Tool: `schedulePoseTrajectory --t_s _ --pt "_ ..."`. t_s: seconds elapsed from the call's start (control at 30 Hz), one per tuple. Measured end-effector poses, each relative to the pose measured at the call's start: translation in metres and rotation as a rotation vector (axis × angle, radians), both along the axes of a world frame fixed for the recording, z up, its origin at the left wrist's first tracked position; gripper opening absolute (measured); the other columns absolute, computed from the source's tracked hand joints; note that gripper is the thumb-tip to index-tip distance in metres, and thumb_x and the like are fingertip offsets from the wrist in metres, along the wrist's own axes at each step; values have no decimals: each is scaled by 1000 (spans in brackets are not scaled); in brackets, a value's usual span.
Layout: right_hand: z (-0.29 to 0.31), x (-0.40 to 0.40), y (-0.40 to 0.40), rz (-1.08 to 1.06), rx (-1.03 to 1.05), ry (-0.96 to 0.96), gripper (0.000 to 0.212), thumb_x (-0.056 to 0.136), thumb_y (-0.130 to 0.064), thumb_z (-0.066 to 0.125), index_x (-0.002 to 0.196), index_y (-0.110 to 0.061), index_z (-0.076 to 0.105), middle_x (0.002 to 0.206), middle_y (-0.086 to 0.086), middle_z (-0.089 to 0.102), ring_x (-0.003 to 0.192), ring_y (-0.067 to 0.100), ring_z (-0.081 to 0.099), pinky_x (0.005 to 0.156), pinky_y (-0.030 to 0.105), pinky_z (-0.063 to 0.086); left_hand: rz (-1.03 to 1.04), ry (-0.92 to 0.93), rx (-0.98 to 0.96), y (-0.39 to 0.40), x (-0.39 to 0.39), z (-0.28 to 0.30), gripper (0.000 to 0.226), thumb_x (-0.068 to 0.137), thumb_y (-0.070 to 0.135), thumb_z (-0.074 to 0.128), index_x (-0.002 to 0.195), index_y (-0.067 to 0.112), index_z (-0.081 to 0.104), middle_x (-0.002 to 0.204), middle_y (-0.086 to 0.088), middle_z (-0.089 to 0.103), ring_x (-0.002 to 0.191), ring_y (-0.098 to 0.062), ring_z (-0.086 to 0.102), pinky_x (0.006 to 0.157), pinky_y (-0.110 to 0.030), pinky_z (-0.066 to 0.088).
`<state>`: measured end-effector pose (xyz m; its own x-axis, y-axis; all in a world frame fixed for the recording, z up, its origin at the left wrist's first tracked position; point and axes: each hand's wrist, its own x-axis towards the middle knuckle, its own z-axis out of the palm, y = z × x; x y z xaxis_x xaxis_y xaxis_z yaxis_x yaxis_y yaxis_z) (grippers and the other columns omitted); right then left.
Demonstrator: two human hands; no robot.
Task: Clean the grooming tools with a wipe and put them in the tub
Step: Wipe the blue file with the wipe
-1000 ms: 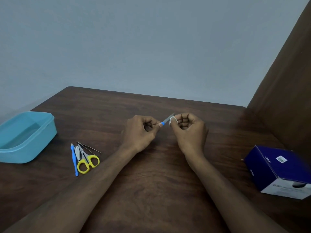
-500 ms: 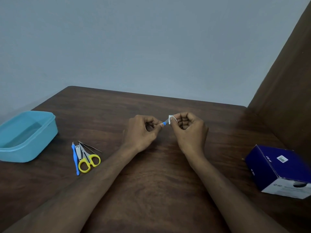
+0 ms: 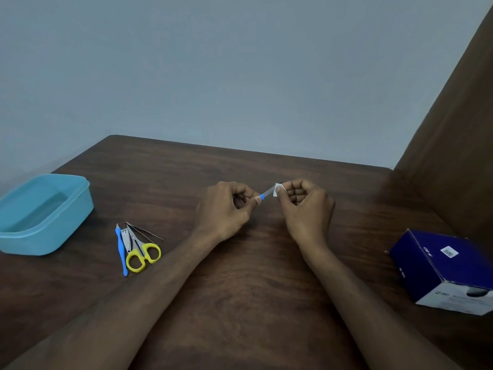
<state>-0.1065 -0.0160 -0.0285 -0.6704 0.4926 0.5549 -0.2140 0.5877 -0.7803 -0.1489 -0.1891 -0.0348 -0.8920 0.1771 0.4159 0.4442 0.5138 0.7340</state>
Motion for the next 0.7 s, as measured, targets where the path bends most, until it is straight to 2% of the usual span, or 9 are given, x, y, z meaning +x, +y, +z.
schedulePoseTrajectory --t_s 0.1,0.2,0.3,0.43,0.53,0.63,0.7 --pt "2 1 1 -37 -43 15 13 87 -21 85 79 -23 75 69 -12 73 62 6 68 65 25 59 42 -20 9 -1 -1 0 9 89 50 80 84 42 80 73 21 73 70 2 67 65 -36 61" --pt "7 2 1 -7 -97 92 13 91 -24 84 83 -23 74 73 -11 74 65 5 68 63 20 56 19 -13 3 0 1 0 7 89 47 81 84 42 80 73 20 72 70 1 67 64 -37 61" --pt "3 -1 1 -3 -89 27 16 92 -30 83 83 -24 72 74 -14 73 68 0 68 63 16 52 -57 18 6 1 1 1 7 90 40 82 83 40 80 77 18 73 72 -3 68 65 -39 61" --pt "-2 -4 5 -49 -121 -43 14 92 -26 81 83 -25 71 75 -15 72 71 -2 67 69 27 57 -43 26 42 0 -1 -1 7 92 42 80 85 40 79 77 18 72 69 -4 67 64 -39 60" --pt "-2 -4 3 -54 -198 19 13 95 -31 78 89 -25 67 81 -12 75 73 3 67 74 37 59 -28 13 80 0 -3 -2 7 92 41 80 86 38 79 72 17 72 65 -4 66 60 -34 56" --pt "-1 -5 -1 45 -273 46 14 98 -38 74 93 -27 65 92 -7 79 84 13 73 78 48 61 -26 10 57 0 -2 -1 10 95 44 76 88 38 77 78 20 73 69 -1 67 61 -31 55" --pt "-1 -4 -4 114 -294 51 14 97 -36 76 92 -29 65 92 -5 79 86 15 76 80 53 63 -18 32 -26 0 1 -1 13 98 48 70 90 38 71 85 26 72 77 4 67 62 -30 53"
